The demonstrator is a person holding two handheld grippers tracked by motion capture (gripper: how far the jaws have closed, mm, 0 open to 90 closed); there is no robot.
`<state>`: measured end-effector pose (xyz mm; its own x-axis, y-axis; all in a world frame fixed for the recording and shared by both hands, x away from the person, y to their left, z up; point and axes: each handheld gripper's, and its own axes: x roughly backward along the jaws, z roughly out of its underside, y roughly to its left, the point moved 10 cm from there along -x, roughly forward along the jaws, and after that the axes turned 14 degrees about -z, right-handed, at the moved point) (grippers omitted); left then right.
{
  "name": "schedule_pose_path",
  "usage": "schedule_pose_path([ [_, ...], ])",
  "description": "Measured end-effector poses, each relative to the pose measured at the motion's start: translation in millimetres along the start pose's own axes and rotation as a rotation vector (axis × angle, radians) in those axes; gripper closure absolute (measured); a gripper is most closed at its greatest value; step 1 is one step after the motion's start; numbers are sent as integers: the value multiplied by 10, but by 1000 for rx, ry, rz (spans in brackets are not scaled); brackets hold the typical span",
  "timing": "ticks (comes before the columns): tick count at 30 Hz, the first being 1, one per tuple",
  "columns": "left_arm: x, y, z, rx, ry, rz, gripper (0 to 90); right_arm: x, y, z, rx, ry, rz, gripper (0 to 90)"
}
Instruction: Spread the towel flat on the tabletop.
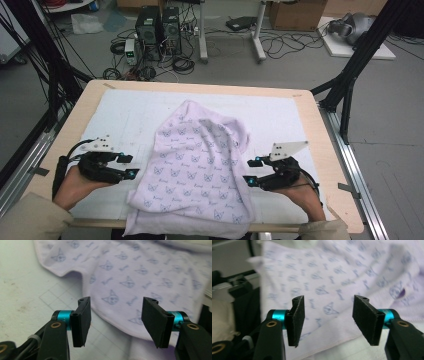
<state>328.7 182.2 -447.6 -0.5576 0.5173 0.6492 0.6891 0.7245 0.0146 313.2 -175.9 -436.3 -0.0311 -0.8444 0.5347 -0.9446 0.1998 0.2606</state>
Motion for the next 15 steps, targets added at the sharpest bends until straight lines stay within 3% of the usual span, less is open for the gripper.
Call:
schedule_pose_path([
  [1, -70, 22, 8, 8, 15, -7, 411, 0, 0, 0, 0, 0, 0, 417],
  [3, -215, 58, 19, 11, 36, -25, 406, -97, -109, 14, -41, 33, 71, 390],
  [6, -416, 104, 29, 31, 62, -40, 403, -245, -217, 55, -86, 90, 135, 369],
  [10, -601, 146, 23, 48, 85, -52, 384, -387, -316, 133, -146, 155, 185, 356],
  [15, -713, 195, 21, 30, 104, -86, 395, -491, -396, 231, -175, 228, 231, 363],
])
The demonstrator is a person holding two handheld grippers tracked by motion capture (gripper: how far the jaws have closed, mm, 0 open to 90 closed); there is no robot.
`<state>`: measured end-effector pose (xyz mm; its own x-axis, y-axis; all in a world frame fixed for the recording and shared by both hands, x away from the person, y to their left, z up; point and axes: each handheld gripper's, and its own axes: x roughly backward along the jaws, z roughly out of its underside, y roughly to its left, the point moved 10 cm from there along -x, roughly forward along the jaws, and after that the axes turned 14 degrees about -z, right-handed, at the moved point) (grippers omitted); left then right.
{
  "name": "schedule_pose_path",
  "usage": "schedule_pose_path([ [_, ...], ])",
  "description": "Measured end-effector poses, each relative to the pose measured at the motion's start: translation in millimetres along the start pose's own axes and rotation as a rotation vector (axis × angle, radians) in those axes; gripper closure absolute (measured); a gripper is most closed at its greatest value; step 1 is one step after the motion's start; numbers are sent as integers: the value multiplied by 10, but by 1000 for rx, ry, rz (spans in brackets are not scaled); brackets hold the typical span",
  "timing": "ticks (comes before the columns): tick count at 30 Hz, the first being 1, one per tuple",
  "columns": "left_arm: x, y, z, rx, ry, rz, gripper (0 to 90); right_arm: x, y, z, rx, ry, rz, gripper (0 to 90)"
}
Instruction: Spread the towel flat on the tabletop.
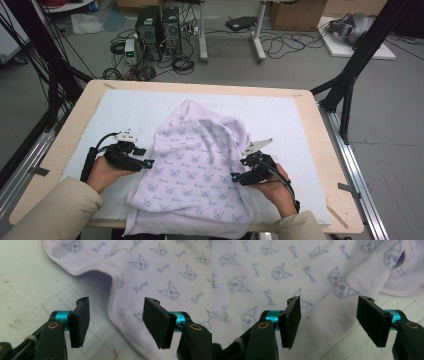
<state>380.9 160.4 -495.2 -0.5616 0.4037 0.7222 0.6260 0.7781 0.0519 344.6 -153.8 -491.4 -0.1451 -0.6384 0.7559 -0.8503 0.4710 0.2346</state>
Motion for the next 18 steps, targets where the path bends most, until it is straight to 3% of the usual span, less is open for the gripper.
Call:
schedule_pose_path([
  [4, -80, -2, -1, -17, 12, -6, 407, -81, -52, 44, -17, 56, 25, 445],
  [6, -101, -18, -2, -37, 12, -11, 445, -100, -73, 48, -24, 67, 35, 647],
  [7, -112, -34, 0, -43, 16, -10, 518, -111, -84, 52, -43, 75, 27, 785],
  [8, -120, -48, 6, -53, 19, -4, 553, -113, -93, 53, -62, 76, 20, 835],
  [9, -130, -58, 10, -62, 24, -9, 553, -113, -93, 53, -62, 76, 20, 835],
  [11, -146, -88, 14, -78, 30, -9, 683, -106, -113, 48, -87, 74, 7, 869],
  [13, -151, -102, 3, -93, 29, -9, 803, -92, -128, 45, -83, 74, 18, 880],
  [14, -147, -110, 0, -85, 35, -2, 803, -92, -128, 45, -83, 74, 18, 880],
  [15, -136, -110, -15, -85, 34, -9, 861, -84, -134, 42, -81, 69, 22, 881],
  [16, -121, -124, -29, -87, 30, 0, 873, -67, -132, 28, -82, 52, 8, 882],
  [17, -70, -155, -67, -94, 8, 25, 879, -11, -121, -20, -67, 1, -19, 883],
  [18, -70, -155, -67, -94, 8, 25, 880, -11, -121, -20, -67, 1, -19, 883],
])
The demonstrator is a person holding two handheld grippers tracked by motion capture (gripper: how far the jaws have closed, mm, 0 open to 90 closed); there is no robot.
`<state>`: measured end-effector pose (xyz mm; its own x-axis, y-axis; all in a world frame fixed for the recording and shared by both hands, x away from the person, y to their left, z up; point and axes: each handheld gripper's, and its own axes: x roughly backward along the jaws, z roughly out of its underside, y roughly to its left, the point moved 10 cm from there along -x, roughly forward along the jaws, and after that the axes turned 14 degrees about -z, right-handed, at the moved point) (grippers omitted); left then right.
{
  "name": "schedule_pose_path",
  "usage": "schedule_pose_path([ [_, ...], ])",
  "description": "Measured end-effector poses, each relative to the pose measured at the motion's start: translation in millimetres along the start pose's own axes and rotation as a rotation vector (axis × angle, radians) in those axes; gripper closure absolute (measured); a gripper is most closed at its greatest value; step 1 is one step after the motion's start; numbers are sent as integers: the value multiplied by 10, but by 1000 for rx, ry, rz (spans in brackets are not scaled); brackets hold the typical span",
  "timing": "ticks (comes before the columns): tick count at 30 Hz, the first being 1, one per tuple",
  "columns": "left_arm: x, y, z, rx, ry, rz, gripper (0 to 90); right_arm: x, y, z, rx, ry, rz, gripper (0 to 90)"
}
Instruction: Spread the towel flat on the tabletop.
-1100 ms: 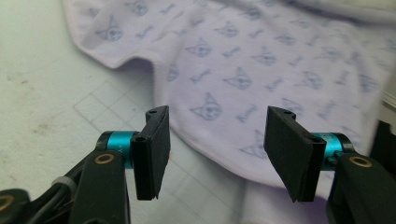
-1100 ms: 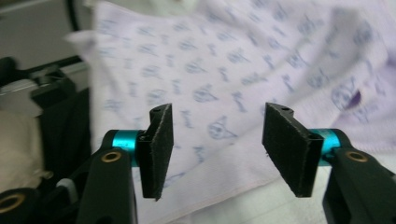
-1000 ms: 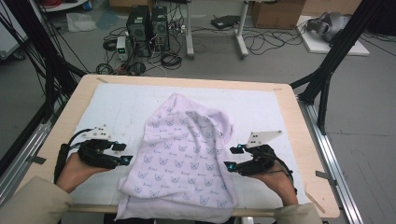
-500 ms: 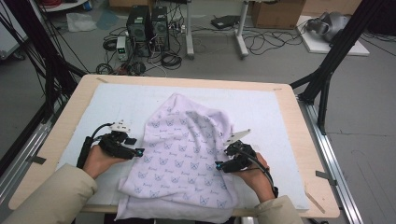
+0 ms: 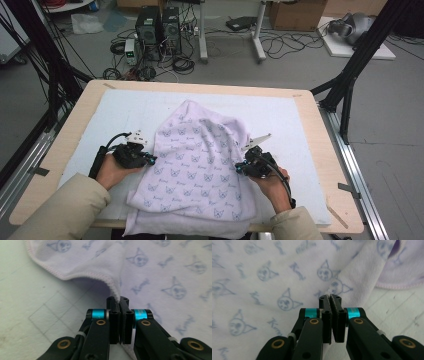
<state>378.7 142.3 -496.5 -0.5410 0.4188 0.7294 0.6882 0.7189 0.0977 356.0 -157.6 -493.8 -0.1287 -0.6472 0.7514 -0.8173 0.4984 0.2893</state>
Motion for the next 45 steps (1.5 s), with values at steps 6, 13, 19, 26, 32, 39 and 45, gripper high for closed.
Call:
schedule_pose_path([
  [6, 390, 71, -248, 0, -130, 16, 882, 294, 74, -169, 55, -163, -81, 885],
  [13, 904, 233, -502, -18, -296, 19, 882, 761, 201, -421, 190, -383, -163, 885],
  [19, 1352, 281, -704, -2, -422, 41, 882, 1176, 348, -596, 277, -553, -209, 885],
  [26, 1860, 118, -814, -51, -493, 70, 882, 1645, 722, -675, 426, -653, -276, 884],
  [32, 2053, -123, -601, -119, -440, 123, 881, 1720, 1030, -481, 516, -596, -348, 884],
  [39, 1638, -464, 144, -242, -150, 285, 877, 1149, 1201, 106, 519, -294, -485, 873],
  [45, 1423, -407, 264, -242, -127, 266, 462, 819, 980, 251, 453, -142, -394, 564],
])
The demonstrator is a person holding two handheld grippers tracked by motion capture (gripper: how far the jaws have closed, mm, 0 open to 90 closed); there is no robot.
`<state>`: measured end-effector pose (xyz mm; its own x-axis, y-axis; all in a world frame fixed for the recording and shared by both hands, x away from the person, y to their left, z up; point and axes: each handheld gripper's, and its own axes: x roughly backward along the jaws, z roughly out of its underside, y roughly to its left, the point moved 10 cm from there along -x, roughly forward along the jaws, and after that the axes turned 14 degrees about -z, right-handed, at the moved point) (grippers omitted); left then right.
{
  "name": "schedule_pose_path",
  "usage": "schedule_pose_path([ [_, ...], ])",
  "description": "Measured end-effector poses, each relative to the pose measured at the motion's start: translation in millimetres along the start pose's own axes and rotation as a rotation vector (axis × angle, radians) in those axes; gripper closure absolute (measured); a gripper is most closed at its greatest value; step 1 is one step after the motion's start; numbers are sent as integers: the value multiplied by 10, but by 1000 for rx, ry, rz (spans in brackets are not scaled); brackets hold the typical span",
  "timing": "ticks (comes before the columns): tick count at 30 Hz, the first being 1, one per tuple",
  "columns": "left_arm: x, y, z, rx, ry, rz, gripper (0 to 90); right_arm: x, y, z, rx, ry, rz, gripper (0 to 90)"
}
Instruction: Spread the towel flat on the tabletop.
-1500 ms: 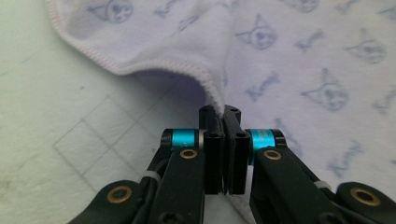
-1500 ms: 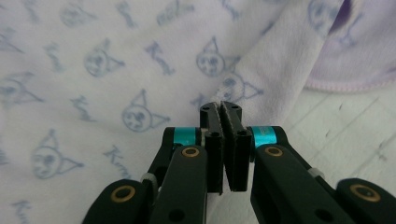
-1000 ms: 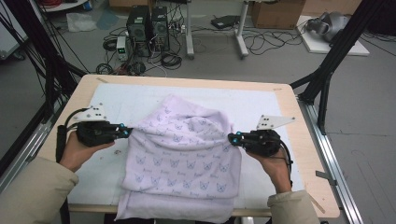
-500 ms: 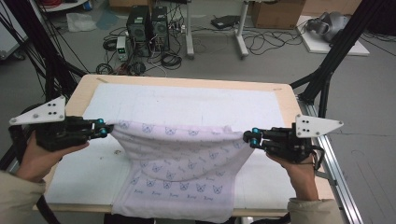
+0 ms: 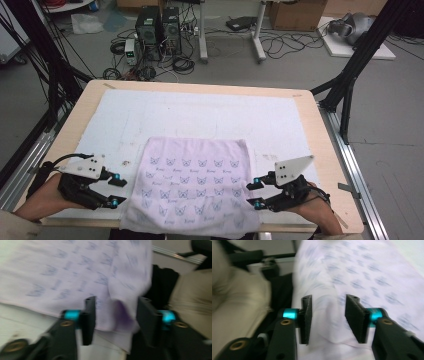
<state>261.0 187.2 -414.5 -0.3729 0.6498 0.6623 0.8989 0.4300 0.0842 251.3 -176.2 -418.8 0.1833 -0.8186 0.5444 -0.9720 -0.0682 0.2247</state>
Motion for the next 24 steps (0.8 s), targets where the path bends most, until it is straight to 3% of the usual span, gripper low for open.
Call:
schedule_pose_path([
  [2, 7, 131, -59, 19, -42, -50, 427, 9, -106, -11, -11, -2, 43, 523],
  [5, -80, 206, -86, 20, -40, -82, 429, -23, -262, -4, -38, 23, 94, 521],
  [6, -134, 208, -72, 7, -20, -79, 435, -85, -358, 24, -51, 56, 103, 523],
  [7, -200, 191, -60, -8, -5, -69, 435, -85, -358, 24, -51, 56, 103, 523],
  [9, -358, 159, -23, -46, 31, -61, 437, -208, -505, 125, -78, 153, 120, 524],
  [13, -653, 208, 79, -105, 108, -98, 445, -281, -697, 278, -139, 263, 161, 535],
  [14, -709, 267, 87, -89, 111, -122, 442, -258, -776, 287, -165, 256, 203, 531],
  [15, -742, 346, 91, -75, 113, -141, 442, -258, -776, 287, -165, 256, 203, 531],
  [17, -783, 501, 89, -22, 106, -177, 443, -171, -969, 281, -245, 182, 285, 530],
  [20, -818, 674, 85, 27, 88, -220, 447, -120, -1098, 293, -270, 167, 342, 530],
  [24, -886, 749, 102, 14, 95, -233, 464, -114, -1214, 348, -288, 194, 374, 529],
])
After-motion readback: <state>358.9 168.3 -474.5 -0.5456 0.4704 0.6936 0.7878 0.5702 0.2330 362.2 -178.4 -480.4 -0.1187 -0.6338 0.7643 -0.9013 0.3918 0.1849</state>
